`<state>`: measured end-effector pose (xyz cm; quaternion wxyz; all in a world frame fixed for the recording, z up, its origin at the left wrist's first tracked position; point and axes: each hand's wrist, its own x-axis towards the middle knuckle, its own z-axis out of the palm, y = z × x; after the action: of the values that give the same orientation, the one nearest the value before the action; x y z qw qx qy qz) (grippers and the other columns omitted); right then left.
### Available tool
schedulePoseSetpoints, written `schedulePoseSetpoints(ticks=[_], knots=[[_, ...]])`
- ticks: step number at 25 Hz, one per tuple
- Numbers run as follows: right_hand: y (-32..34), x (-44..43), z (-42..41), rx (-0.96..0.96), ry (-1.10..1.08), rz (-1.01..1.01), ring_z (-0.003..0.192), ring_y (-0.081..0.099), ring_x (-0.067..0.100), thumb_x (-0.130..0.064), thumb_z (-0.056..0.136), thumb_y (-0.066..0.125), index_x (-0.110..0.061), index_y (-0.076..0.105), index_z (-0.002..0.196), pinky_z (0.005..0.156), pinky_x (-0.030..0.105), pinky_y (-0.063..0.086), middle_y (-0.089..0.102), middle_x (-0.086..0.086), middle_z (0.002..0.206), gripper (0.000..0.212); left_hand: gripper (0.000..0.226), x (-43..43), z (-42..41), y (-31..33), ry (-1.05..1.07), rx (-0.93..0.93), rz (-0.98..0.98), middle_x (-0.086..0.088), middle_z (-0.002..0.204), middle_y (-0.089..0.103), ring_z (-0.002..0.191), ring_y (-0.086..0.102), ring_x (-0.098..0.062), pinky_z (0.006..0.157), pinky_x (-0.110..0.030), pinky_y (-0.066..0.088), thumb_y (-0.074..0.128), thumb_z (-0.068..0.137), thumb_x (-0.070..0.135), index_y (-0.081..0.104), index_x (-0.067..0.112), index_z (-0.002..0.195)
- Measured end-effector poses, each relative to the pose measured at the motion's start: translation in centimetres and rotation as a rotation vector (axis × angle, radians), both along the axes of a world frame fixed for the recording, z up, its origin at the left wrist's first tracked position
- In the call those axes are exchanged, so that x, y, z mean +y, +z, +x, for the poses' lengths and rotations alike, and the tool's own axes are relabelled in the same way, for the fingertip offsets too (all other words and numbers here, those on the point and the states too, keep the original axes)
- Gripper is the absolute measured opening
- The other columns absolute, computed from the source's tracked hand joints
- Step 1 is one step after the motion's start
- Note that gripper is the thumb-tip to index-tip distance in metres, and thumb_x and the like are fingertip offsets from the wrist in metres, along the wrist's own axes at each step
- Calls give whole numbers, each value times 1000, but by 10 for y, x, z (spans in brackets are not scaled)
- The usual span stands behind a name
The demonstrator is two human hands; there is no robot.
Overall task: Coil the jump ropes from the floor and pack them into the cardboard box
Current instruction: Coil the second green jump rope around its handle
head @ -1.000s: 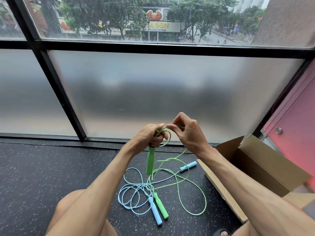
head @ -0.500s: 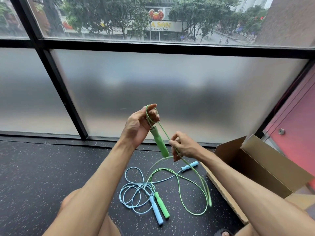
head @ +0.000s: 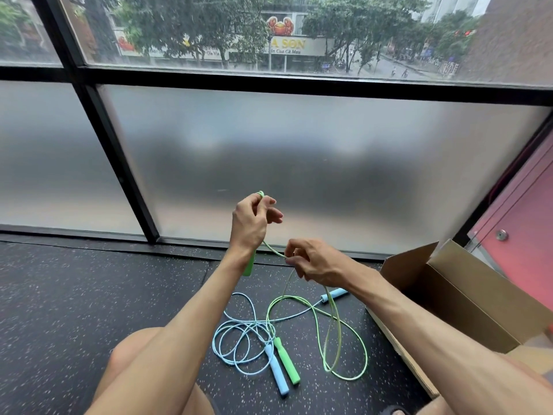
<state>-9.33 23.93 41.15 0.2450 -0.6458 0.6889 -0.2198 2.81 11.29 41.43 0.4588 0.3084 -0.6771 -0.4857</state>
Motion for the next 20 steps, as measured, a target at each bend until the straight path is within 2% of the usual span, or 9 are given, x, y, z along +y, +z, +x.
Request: schedulePoseSetpoints(ticks=[2, 5, 7, 8, 10, 13, 17, 20], knots=[[3, 2, -1, 56, 10, -46, 52, 53, 0, -25, 101, 51, -22, 60, 99, 55, 20, 43, 61, -7, 66, 10, 26, 1, -1, -4, -54, -207, -135, -8, 62, 70, 54, 69, -21, 59, -32, 56, 47, 103, 17, 62, 2, 90], [4, 4, -5, 161, -20, -141, 55, 52, -9, -22, 101, 51, -18, 63, 103, 56, 10, 35, 52, -21, 64, 13, 28, 4, -4, -7, -159, -415, -193, -6, 55, 66, 44, 61, -17, 52, -29, 50, 47, 102, 16, 62, 8, 81], [4, 5, -8, 214, -31, -241, 65, 59, -1, -23, 101, 51, -20, 62, 101, 62, 22, 45, 63, -17, 74, 11, 31, 6, -6, -9, -276, -505, -133, -6, 52, 62, 40, 57, -15, 48, -26, 45, 44, 103, 16, 60, 10, 77], [4, 6, -11, 230, -39, -283, 74, 65, 11, -25, 101, 50, -23, 60, 99, 66, 30, 49, 70, -11, 84, 11, 33, 8, -7, -9, -360, -530, -77, -5, 49, 58, 37, 53, -14, 45, -25, 42, 41, 104, 15, 60, 9, 77], [4, 6, -18, 270, -68, -350, 80, 66, 22, -28, 102, 48, -25, 57, 94, 67, 38, 51, 73, -4, 93, 12, 39, 13, -9, -7, -497, -513, 87, 1, 42, 46, 32, 41, -11, 41, -21, 34, 37, 106, 16, 62, 2, 79], [7, 8, -23, 322, -119, -415, 68, 57, 22, -31, 103, 47, -24, 54, 94, 60, 37, 44, 69, 0, 83, 13, 50, 20, -10, 3, -592, -407, 321, 4, 45, 28, 37, 22, -7, 40, -17, 23, 32, 108, 22, 61, -1, 73], [4, 10, -22, 341, -162, -414, 62, 55, 27, -36, 103, 46, -20, 47, 93, 56, 37, 39, 59, 1, 68, 19, 52, 22, -2, 11, -676, -401, 363, 3, 49, 22, 43, 17, -11, 43, -22, 17, 38, 106, 39, 51, 10, 64], [4, 9, -26, 232, -224, -353, 58, 53, 25, -44, 101, 43, -18, 46, 88, 56, 40, 40, 55, -2, 61, 30, 53, 21, 3, 13, -769, -320, 423, 2, 51, 19, 47, 14, -13, 48, -29, 14, 43, 104, 42, 48, 16, 58]])
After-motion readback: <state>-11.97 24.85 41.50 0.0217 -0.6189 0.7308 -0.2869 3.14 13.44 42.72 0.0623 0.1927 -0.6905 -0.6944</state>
